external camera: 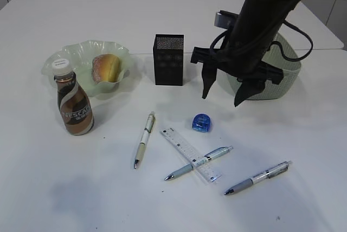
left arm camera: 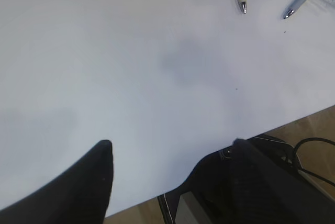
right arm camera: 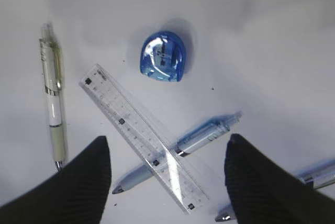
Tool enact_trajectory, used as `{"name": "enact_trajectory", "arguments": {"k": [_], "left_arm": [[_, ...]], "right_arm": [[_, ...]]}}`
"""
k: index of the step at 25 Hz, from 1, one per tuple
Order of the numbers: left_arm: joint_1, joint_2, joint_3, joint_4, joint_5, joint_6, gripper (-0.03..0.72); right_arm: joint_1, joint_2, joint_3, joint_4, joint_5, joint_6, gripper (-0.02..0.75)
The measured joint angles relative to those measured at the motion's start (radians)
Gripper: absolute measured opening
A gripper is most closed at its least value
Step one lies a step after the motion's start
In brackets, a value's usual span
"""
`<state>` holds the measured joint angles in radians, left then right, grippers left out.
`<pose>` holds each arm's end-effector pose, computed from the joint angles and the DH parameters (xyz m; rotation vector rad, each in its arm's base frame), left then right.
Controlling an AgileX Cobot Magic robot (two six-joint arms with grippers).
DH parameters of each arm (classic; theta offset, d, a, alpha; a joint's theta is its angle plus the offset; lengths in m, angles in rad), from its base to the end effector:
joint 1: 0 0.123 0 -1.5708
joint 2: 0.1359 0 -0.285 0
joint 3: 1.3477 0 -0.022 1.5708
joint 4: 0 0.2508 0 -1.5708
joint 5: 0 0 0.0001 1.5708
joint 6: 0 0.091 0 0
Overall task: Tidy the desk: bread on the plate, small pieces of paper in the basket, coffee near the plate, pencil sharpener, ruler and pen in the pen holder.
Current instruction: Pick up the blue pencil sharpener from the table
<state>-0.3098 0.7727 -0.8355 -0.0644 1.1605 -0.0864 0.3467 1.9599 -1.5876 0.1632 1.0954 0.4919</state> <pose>0.1105 -0.0410 0.3300 0.2781 2.5806 -0.2316 0.3784 0.1507 0.2318 0.3100 2.9965 0.3268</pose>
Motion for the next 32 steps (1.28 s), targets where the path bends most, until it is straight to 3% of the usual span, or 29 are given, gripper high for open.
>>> {"name": "enact_trajectory", "arguments": {"k": [14,23,27,32], "left_arm": [[0.0,0.0,0.0,0.01,0.055,0.0,0.491],[0.0,0.0,0.0,0.03,0.055,0.0,0.489],[0.0,0.0,0.0,0.055,0.055,0.0,0.489],[0.0,0.0,0.0,0.084,0.055,0.0,0.489]], "right_arm": [[0.028,0.032,-0.002,0.036,-0.139,0.055,0.53],[0.064,0.098,-0.059,-0.059,-0.157,0.143,0.53],[0.081,0.165,-0.148,-0.14,-0.095,0.185,0.531],[0.096,0.212,-0.183,-0.147,-0.051,0.195,0.531]]}}
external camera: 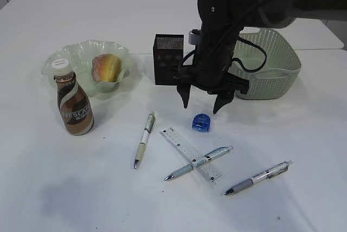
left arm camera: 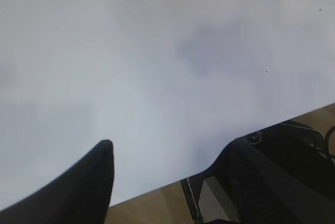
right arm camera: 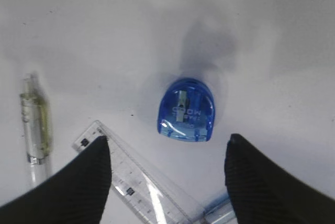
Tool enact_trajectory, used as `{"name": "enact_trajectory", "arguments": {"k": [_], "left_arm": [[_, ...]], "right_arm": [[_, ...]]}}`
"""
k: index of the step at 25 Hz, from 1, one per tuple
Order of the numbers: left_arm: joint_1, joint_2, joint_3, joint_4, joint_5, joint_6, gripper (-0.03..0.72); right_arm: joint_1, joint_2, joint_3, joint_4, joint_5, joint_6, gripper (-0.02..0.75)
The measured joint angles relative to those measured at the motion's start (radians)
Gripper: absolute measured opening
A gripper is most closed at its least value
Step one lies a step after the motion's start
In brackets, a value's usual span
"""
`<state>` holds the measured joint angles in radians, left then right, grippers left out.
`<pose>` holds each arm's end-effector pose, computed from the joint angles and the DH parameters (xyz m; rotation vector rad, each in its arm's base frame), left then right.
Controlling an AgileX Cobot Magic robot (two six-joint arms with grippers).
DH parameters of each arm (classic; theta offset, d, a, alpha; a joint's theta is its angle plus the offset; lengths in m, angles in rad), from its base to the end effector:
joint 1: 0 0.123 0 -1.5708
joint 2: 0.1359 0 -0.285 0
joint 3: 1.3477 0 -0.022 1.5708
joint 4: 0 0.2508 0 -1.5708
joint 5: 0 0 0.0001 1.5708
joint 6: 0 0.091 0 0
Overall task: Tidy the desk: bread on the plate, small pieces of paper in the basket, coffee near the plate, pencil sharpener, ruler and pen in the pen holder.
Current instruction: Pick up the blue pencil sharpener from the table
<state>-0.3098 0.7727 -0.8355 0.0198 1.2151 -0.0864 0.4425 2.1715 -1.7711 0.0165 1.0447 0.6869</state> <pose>0.1086 -0.0330 0.3274 0.2970 2.6231 -0.1079 0.4115 0.1964 0.1888 0.3712 2.9406 0.1884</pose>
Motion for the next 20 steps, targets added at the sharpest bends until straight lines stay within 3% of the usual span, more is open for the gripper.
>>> {"name": "enact_trajectory", "arguments": {"k": [20], "left_arm": [[0.0,0.0,0.0,0.033,0.0,0.0,0.489]], "right_arm": [[0.0,0.093,-0.009,-0.032,0.028,0.027,0.525]]}}
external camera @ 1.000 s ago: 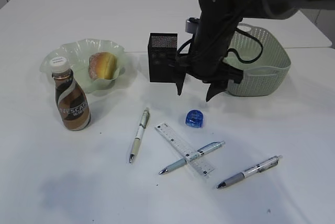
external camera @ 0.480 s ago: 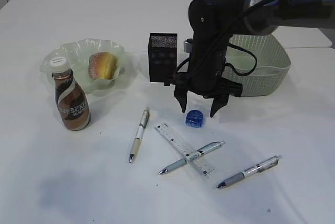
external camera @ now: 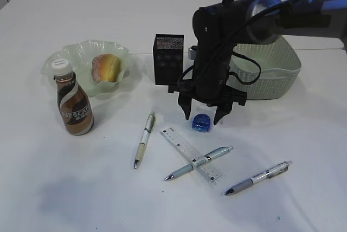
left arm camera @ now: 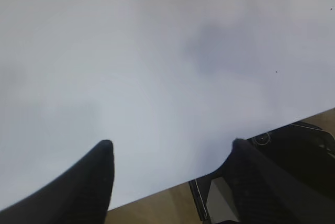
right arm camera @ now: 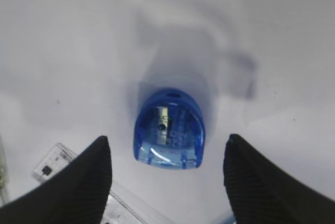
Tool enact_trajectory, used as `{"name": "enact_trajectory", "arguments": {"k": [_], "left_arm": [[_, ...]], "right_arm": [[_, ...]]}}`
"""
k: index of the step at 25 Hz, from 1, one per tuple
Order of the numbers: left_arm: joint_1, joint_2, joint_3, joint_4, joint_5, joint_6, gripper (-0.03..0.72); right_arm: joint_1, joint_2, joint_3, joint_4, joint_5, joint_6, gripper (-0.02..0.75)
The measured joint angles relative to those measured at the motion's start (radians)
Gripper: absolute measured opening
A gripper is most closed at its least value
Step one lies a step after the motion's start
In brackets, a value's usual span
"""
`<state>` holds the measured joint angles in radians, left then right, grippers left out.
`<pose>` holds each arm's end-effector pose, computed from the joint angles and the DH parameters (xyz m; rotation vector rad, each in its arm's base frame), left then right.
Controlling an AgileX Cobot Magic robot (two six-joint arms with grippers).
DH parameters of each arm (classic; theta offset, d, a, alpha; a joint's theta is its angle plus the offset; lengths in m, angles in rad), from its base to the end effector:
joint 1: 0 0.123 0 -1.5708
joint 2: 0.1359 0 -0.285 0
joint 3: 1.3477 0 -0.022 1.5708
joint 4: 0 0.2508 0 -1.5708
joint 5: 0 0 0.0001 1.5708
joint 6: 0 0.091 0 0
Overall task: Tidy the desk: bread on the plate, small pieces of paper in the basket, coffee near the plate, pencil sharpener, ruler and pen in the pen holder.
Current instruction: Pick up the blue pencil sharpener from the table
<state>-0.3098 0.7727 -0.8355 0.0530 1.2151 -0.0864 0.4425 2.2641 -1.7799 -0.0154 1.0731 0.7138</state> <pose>0.1094 -0.0303 0.3275 0.3010 2.6174 -0.0636 0.4153 0.1954 0.1483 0.4022 3.0223 0.0662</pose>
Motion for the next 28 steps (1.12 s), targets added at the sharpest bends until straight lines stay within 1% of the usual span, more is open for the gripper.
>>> {"name": "enact_trajectory", "arguments": {"k": [2,6,28], "left_arm": [[0.0,0.0,0.0,0.01,0.0,0.0,0.489],[0.0,0.0,0.0,0.014,0.0,0.0,0.489],[0.0,0.0,0.0,0.019,0.0,0.0,0.489]], "right_arm": [[0.0,0.0,-0.01,0.006,-0.028,0.0,0.526],[0.0,0.002,-0.018,0.008,-0.036,0.0,0.528],[0.0,0.023,-0.025,0.015,-0.022,0.0,0.529]]}}
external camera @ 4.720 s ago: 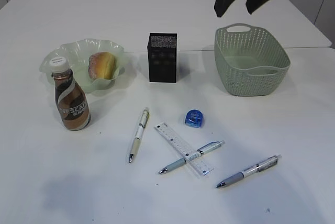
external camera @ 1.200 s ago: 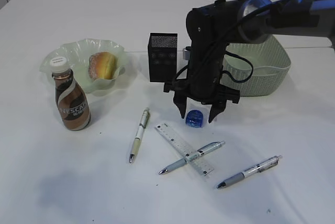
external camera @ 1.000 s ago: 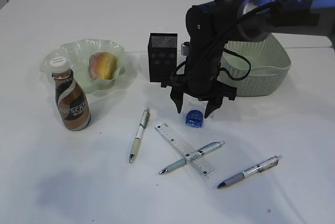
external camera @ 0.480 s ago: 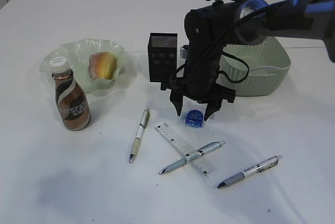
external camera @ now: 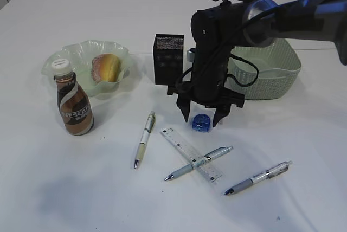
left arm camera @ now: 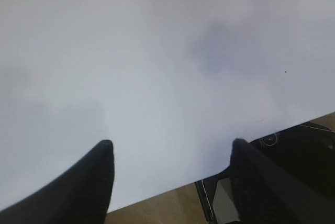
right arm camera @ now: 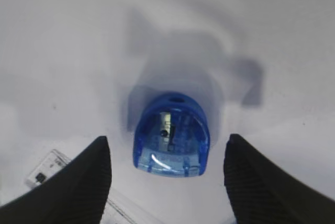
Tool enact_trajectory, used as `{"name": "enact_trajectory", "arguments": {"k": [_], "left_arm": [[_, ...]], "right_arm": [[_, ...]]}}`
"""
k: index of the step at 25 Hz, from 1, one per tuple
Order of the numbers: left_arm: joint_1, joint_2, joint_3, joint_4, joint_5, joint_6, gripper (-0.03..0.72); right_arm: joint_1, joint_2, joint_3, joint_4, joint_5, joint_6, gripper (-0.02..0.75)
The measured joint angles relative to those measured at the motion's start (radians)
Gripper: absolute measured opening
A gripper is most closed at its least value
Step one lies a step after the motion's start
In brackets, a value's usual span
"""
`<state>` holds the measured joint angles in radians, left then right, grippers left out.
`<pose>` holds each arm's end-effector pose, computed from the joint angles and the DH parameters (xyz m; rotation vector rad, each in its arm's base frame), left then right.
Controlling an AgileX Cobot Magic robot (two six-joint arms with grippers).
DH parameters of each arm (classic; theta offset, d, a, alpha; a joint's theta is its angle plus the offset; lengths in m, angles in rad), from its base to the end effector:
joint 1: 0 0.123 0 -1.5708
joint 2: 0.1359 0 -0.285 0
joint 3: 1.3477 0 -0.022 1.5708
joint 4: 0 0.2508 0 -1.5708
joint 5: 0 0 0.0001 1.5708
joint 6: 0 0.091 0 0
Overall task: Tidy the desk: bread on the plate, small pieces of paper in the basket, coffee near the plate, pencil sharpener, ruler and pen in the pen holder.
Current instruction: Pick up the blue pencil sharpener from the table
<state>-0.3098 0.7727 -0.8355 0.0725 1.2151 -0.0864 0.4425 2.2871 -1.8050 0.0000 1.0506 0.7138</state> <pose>0.1099 -0.0287 0.3276 0.3034 2.6139 -0.0377 0.4209 0.1994 0.1441 0.4104 3.0070 0.1040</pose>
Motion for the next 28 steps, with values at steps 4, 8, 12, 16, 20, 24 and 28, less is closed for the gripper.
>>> {"name": "enact_trajectory", "arguments": {"k": [4,8,12,16,20,24,28], "left_arm": [[0.0,0.0,0.0,0.0,0.0,0.0,0.489],[0.0,0.0,0.0,0.0,0.0,0.0,0.489],[0.0,0.0,0.0,0.0,0.0,0.0,0.489],[0.0,0.0,0.0,0.0,0.0,0.0,0.489],[0.0,0.0,0.0,0.0,0.0,0.0,0.489],[0.0,0.0,0.0,0.002,0.0,0.0,0.489],[0.0,0.0,0.0,0.002,0.001,0.0,0.489]], "right_arm": [[0.0,0.015,0.0,0.0,0.028,0.0,0.529],[0.0,0.017,-0.003,0.0,0.03,0.002,0.53],[0.0,0.017,-0.003,0.0,0.021,0.002,0.53],[0.0,0.017,-0.003,0.0,0.012,0.002,0.53],[0.0,0.017,-0.003,0.0,0.006,0.002,0.53],[0.0,0.017,-0.003,0.0,0.006,0.002,0.53],[0.0,0.017,-0.003,0.0,0.006,0.002,0.53]]}}
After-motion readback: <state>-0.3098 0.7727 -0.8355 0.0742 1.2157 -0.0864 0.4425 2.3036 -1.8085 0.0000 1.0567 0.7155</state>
